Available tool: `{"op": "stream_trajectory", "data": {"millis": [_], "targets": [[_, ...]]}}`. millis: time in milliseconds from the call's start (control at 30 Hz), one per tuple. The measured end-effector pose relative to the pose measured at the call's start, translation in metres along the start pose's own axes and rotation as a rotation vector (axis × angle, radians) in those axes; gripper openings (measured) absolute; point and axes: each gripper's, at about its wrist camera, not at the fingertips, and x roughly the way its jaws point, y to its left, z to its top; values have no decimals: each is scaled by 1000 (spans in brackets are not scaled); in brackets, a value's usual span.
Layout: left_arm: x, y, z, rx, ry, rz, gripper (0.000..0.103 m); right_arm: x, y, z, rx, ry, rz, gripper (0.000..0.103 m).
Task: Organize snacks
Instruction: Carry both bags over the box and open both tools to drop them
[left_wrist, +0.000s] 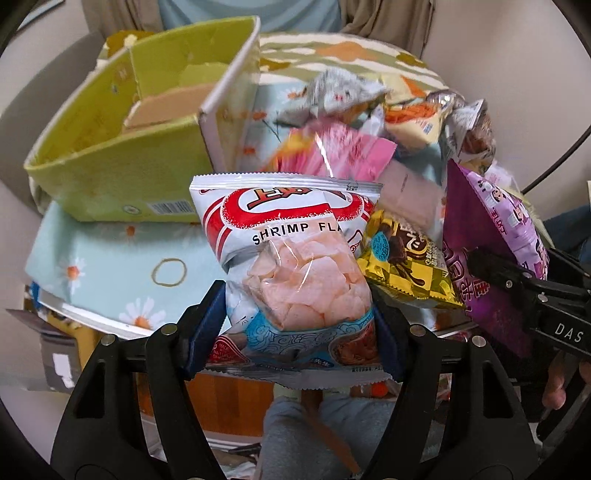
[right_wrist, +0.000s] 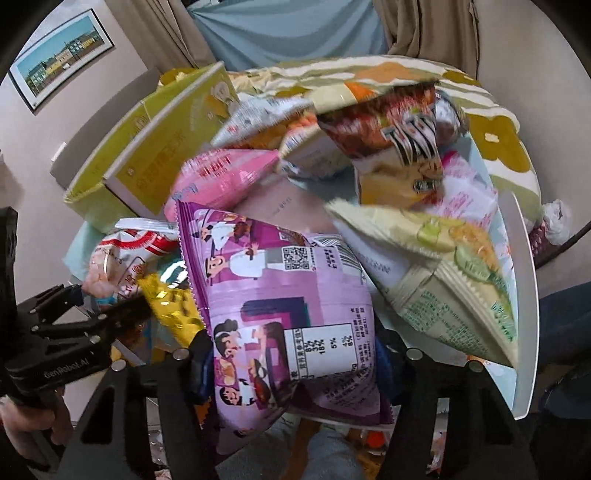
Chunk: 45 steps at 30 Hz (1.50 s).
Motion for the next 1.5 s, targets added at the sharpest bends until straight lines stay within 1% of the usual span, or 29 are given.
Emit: {"op": "stream_trajectory", "data": {"millis": [267, 333, 433, 533, 667, 800, 933, 1067, 1133, 1233, 1300, 1367, 1400, 1433, 1467, 1500], "targets": [[-44, 6, 13, -29, -91, 42, 71, -28, 13, 21, -20, -69, 83, 61], [-55, 11, 21, -46, -118, 35, 71, -33, 22, 31, -30, -82, 92, 61], [-65, 18, 31, -45, -148, 36, 71, -40, 35, 40, -47, -108, 102, 61], [-69, 32, 52, -40, -179, 32, 71, -43, 48, 56, -56, -133, 106, 61], [-67, 59, 84, -21, -212, 19, 71, -37, 77, 91, -65, -170, 90, 61], [-58, 96, 122, -4, -223, 0, 71, -25, 102, 126, -50, -198, 61, 61], [-41, 135, 161, -2, -220, -9, 71, -7, 127, 167, -35, -203, 33, 61], [-12, 171, 196, 13, -197, -2, 71, 16, 151, 203, -15, -194, 22, 61], [9, 189, 214, 33, -179, 9, 71, 31, 161, 220, 6, -185, 12, 61], [38, 207, 233, 59, -146, 9, 72, 51, 172, 236, 26, -177, 6, 62], [54, 214, 240, 71, -133, 1, 72, 62, 178, 245, 42, -156, -8, 62], [68, 217, 245, 85, -117, -9, 72, 70, 182, 250, 59, -157, -8, 62], [75, 219, 248, 90, -103, -10, 75, 74, 184, 253, 64, -153, -15, 62], [80, 219, 249, 97, -95, -21, 84, 79, 186, 255, 67, -145, -26, 62], [84, 220, 249, 99, -86, -20, 91, 82, 189, 257, 69, -137, -35, 62], [84, 221, 249, 99, -93, -17, 103, 86, 191, 258, 71, -129, -40, 62]]}}
